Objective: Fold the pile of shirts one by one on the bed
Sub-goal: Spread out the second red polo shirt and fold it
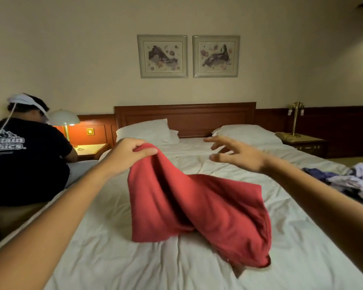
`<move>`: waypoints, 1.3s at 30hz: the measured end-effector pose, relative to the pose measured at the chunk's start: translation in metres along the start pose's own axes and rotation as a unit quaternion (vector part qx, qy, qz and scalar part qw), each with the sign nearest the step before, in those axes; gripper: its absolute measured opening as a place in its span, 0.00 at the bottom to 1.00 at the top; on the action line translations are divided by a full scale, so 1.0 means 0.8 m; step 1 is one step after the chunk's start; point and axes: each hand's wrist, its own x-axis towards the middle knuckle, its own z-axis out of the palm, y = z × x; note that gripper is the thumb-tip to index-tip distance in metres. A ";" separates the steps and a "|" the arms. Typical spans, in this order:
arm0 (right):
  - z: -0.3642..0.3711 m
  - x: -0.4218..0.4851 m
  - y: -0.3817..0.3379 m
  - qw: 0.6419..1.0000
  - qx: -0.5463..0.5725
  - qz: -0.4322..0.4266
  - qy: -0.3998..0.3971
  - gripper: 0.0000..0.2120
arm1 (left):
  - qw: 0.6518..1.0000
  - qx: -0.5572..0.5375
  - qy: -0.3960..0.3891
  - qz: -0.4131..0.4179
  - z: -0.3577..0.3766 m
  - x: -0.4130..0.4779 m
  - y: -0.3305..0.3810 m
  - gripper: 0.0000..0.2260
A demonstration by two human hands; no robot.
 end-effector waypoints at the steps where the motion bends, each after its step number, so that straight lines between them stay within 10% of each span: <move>1: 0.025 0.002 -0.009 0.998 0.059 0.007 -0.010 0.26 | 1.000 0.013 -0.016 0.020 0.013 0.005 0.013 0.18; 9: 0.145 0.001 0.000 0.956 0.290 0.027 -0.040 0.16 | 0.992 0.031 -0.120 0.037 0.036 0.002 0.014 0.16; 17: 0.095 0.024 0.018 0.993 -0.041 -0.107 -0.028 0.30 | 0.978 -0.066 -0.194 -0.049 0.021 -0.031 -0.049 0.20; 24: 0.046 0.000 0.065 0.960 -0.196 0.008 -0.202 0.21 | 0.911 -0.070 -0.378 -0.150 0.035 -0.065 -0.073 0.13; 29: 0.013 0.007 0.055 0.931 -0.327 0.009 -0.158 0.14 | 0.948 0.066 -0.286 -0.122 0.008 -0.025 -0.054 0.15; 34: -0.068 0.030 0.019 0.901 -0.429 -0.058 0.030 0.16 | 0.976 0.213 0.001 -0.034 -0.072 0.029 -0.016 0.25; 39: -0.128 0.042 -0.016 0.918 -0.367 -0.083 0.128 0.16 | 0.986 0.088 0.144 0.013 -0.118 0.043 0.033 0.06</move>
